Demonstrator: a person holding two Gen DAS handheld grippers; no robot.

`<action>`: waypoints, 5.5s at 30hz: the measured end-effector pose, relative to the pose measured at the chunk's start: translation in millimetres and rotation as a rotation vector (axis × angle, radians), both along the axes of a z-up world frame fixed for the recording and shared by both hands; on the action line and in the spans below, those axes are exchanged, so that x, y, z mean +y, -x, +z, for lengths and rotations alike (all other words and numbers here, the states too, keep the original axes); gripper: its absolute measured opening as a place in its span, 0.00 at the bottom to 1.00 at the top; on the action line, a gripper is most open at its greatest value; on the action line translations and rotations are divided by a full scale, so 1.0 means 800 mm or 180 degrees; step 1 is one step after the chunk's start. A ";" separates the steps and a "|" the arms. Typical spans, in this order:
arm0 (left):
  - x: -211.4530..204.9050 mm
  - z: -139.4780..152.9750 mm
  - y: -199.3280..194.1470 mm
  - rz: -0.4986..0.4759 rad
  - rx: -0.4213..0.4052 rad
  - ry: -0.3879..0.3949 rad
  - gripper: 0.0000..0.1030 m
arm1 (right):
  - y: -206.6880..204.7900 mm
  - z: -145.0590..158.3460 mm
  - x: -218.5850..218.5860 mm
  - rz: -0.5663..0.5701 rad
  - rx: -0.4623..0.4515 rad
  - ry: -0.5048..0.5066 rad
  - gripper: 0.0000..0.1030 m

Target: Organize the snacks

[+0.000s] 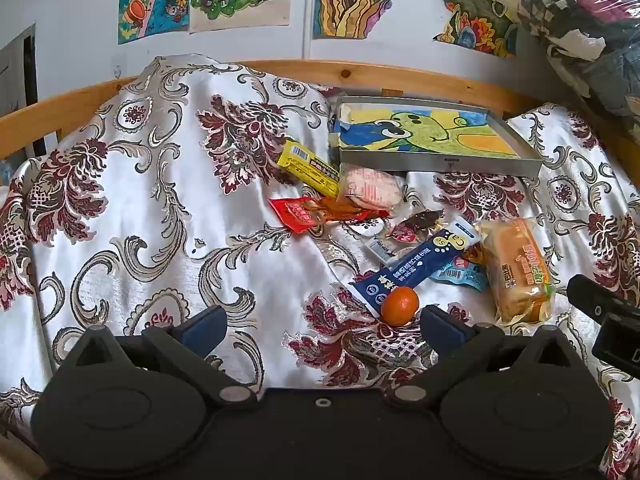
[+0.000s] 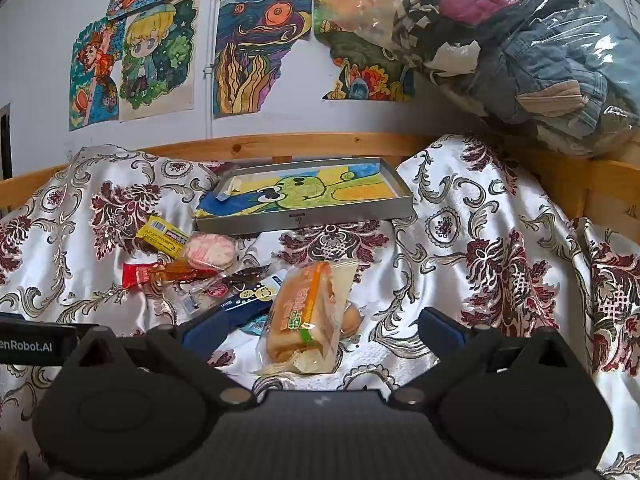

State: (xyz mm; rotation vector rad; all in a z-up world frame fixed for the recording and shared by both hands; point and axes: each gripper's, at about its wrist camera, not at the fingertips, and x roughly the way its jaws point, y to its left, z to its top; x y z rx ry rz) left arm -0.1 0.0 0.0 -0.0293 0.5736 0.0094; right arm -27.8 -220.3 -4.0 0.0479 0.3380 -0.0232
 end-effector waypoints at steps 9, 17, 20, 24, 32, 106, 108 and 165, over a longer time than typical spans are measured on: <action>0.000 0.000 0.000 -0.0001 -0.0001 -0.0001 0.99 | 0.000 0.000 0.000 0.0005 0.0013 0.0001 1.00; 0.000 0.000 0.000 0.0001 -0.0003 -0.0001 0.99 | 0.001 0.001 0.000 0.0005 0.0015 0.0001 1.00; 0.000 0.000 0.000 0.0000 -0.0004 -0.0001 0.99 | 0.001 0.001 0.000 0.0004 0.0015 0.0001 1.00; 0.000 0.000 0.000 0.0001 -0.0004 -0.0001 0.99 | 0.001 0.001 0.001 0.0006 0.0017 0.0000 1.00; 0.000 0.000 0.000 0.0000 -0.0006 -0.0002 0.99 | 0.000 0.000 0.001 0.0005 0.0017 0.0000 1.00; -0.036 -0.062 -0.141 -0.1225 0.0498 -0.0331 0.91 | -0.165 -0.047 -0.021 0.0674 0.0951 -0.0361 0.97; -0.035 -0.062 -0.143 -0.1230 0.0494 -0.0259 0.89 | -0.166 -0.053 -0.023 0.0662 0.0997 -0.0390 0.94; -0.031 -0.028 -0.141 -0.1016 0.0070 0.0128 0.33 | -0.128 -0.020 -0.011 0.0840 0.0191 -0.0097 0.63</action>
